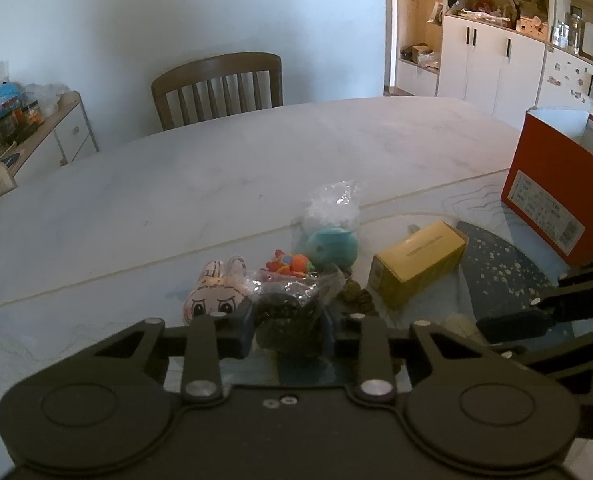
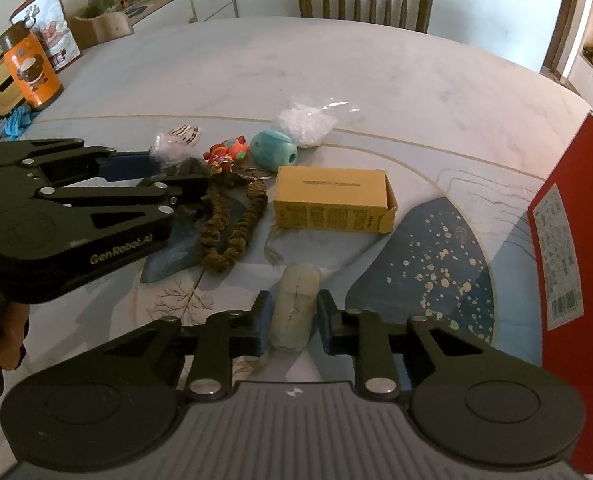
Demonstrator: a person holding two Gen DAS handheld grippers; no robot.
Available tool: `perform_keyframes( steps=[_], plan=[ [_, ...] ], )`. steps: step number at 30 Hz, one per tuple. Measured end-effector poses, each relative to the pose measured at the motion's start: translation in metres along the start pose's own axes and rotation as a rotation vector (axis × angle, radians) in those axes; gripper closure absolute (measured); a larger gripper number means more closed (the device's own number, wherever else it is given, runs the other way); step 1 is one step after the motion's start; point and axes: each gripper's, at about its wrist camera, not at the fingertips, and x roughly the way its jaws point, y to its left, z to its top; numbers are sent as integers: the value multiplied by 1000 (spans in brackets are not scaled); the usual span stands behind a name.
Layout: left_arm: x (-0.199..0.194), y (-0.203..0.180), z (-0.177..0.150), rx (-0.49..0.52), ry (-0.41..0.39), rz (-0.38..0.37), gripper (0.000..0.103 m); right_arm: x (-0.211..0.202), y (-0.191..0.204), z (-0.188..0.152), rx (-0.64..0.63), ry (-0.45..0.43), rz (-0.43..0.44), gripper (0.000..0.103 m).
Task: Organize objects
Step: 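Grasp the white cylindrical toy with the right tool while the left tool grasps the dark snack bag, then carry the white toy and dark bag into the shoebox and open both tools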
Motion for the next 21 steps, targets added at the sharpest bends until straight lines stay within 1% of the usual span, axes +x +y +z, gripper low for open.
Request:
perform_keyframes(
  steps=[7, 10, 17, 21],
  plan=[
    [-18, 2, 4, -37, -2, -9, 73, -13, -11, -4, 61, -8, 24, 81],
    [-29, 1, 6, -50, 1, -16, 73, -28, -15, -6, 82, -30, 48, 81],
    [-57, -9, 13, -66, 7, -46, 73, -67, -22, -11, 93, -93, 74, 81],
    [-74, -25, 17, -43, 1, -56, 73, -91, -30, -15, 103, -123, 82, 81]
  ],
)
